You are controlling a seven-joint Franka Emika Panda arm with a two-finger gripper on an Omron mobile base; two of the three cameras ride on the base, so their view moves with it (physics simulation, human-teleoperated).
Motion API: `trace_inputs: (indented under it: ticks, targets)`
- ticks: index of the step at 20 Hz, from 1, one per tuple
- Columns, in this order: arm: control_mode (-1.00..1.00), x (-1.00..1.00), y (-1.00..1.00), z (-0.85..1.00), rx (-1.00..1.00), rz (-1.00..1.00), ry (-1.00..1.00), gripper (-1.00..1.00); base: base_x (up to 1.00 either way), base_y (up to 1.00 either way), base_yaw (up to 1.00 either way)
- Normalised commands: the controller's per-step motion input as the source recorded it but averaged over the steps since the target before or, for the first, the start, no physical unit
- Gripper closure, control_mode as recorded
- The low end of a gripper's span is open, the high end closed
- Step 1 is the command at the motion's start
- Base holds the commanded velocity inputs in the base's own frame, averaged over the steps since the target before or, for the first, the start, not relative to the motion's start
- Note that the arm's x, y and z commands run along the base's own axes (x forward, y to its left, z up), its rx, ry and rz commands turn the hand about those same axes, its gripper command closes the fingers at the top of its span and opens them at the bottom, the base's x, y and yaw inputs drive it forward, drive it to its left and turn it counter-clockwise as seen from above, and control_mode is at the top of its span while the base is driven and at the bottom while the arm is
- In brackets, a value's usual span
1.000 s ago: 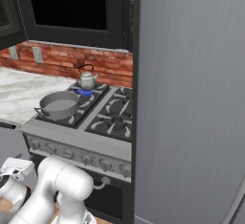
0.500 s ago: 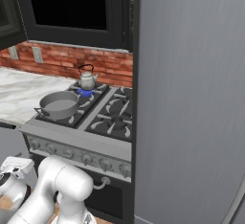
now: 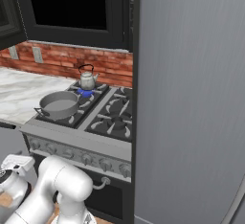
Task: Pick the kettle from the cabinet and place it on a stove burner. Then pick the pot from the counter and place it on another stove burner. Finally, turn both burners on.
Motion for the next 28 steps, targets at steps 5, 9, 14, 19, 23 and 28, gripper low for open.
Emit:
trace_inputs:
  ticks: [5,9,14,19,23,28]
  targets:
    - [-1.00,0.10,0.00,0.00,0.00,0.00,0.00,-1.00,0.00,0.00,0.00]
    - [-1.00,0.05,0.00,0.00,0.00,0.00,0.00,-1.00,0.00,0.00,0.00]
    - [-1.00,0.00,0.00,0.00,0.00,0.00,0.00,-1.00,0.00,0.00,0.00]
    - [-1.00,0.00,0.00,0.00,0.00,0.00,0.00,-1.00,0.00,0.00,0.00]
    - [-1.00,0.00,0.00,0.00,0.00,0.00,0.00,-1.00,0.00,0.00,0.00]
    - [-1.00,0.00,-0.05,0.00,0.00,0.00,0.00,-1.00,0.00,0.00,0.00]
